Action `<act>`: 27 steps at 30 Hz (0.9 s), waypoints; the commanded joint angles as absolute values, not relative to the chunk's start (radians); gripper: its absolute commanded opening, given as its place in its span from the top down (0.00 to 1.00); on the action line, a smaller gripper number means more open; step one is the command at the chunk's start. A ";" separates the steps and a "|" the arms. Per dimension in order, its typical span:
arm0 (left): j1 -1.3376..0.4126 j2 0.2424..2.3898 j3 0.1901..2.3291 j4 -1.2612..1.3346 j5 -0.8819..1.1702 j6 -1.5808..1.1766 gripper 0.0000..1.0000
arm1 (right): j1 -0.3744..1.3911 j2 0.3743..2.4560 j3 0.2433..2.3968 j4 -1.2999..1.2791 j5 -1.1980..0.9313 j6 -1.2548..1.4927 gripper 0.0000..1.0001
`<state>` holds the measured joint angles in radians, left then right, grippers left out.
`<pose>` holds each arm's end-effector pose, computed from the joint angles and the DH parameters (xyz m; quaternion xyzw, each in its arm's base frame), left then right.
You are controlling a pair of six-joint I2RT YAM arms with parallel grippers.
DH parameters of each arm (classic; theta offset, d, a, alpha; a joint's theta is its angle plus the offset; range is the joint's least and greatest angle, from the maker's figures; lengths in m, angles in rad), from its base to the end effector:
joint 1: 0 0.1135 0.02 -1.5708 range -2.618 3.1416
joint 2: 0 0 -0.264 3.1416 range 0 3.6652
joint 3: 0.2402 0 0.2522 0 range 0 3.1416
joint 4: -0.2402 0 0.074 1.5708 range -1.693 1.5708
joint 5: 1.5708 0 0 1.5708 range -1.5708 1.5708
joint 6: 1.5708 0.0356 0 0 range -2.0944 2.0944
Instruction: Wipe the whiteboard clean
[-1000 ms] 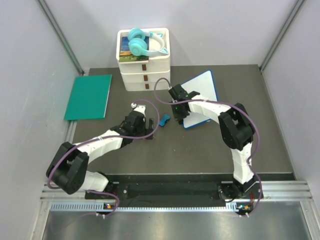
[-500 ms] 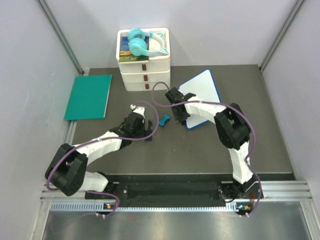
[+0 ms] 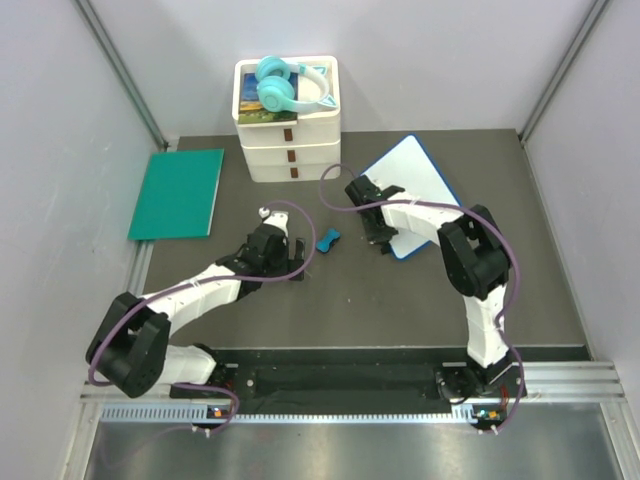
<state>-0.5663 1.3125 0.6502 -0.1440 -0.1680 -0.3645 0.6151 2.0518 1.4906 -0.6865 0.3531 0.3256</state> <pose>0.2210 -0.1335 0.1867 0.0620 0.9230 -0.0972 0.3671 0.3465 0.2297 0.1661 -0.1122 0.9656 -0.0828 0.2197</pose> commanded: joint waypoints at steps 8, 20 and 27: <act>-0.568 1.282 0.652 -0.138 -0.163 -0.367 0.01 | 0.565 2.022 1.462 -0.755 0.434 0.311 1.00; -0.568 1.258 0.660 -0.153 -0.167 -0.371 0.01 | 0.554 1.913 1.352 -0.672 0.335 0.302 1.00; -0.560 1.282 0.681 -0.147 -0.138 -0.373 0.01 | 0.586 1.691 1.289 -0.540 0.155 0.201 1.00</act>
<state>-0.5655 1.2854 0.6506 -0.1532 -0.1616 -0.3653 0.5694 1.8694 1.3014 -0.6365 0.2733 0.2661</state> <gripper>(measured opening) 0.991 0.002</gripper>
